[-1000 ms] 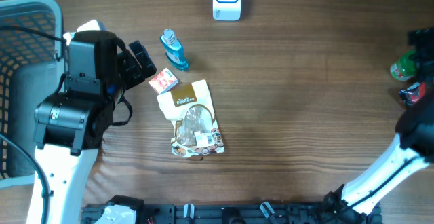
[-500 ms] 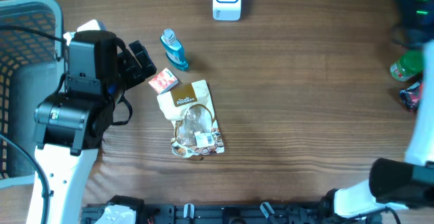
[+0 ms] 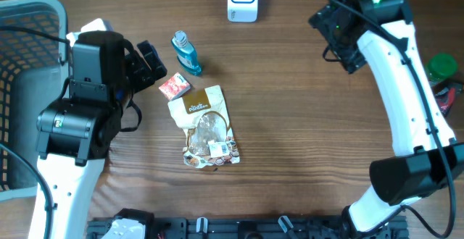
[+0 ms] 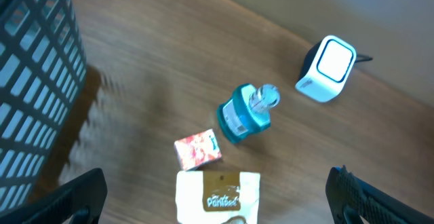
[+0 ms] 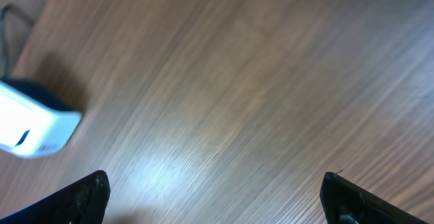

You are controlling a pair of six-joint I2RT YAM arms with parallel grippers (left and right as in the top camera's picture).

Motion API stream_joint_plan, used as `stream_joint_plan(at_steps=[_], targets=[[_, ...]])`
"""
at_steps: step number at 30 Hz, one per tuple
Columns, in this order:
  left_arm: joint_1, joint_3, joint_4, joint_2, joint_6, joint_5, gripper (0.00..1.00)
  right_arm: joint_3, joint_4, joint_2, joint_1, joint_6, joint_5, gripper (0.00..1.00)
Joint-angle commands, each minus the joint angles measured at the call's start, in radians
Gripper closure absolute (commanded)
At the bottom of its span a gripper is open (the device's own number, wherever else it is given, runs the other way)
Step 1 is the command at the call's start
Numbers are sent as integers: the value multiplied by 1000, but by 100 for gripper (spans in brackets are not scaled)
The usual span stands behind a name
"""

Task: Scan the item barcode
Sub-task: 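Reach the left gripper toward the blue mouthwash bottle and grasp it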

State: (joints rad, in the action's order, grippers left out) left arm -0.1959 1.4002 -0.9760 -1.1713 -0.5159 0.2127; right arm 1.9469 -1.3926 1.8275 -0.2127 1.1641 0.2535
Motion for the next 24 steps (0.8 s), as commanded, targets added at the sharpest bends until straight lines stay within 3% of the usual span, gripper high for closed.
stream_joint_plan(at_steps=[1, 4, 6, 9, 11, 15, 21, 24], targets=[[5, 12, 30, 12, 12, 6, 0, -44, -27, 15, 52, 18, 39, 0], [5, 12, 50, 14, 7, 17, 0, -108, -27, 15, 89, 14, 38, 0], [4, 12, 34, 12, 20, -58, 0, -158, -17, 15, 107, 14, 38, 0], [4, 16, 110, -10, 246, -220, 0, -228, 17, 15, 115, 14, 38, 0], [6, 43, 119, -35, 288, -240, 0, -262, 40, 15, 115, 14, 37, 0], [70, 269, 3, -208, 431, -306, 0, -311, 60, 15, 115, 13, 38, 0], [108, 706, -302, -596, 711, -317, 0, -338, 86, 15, 115, -21, 34, 0], [104, 819, -346, -735, 798, -320, 0, -338, 90, 15, 115, -21, 30, 0]])
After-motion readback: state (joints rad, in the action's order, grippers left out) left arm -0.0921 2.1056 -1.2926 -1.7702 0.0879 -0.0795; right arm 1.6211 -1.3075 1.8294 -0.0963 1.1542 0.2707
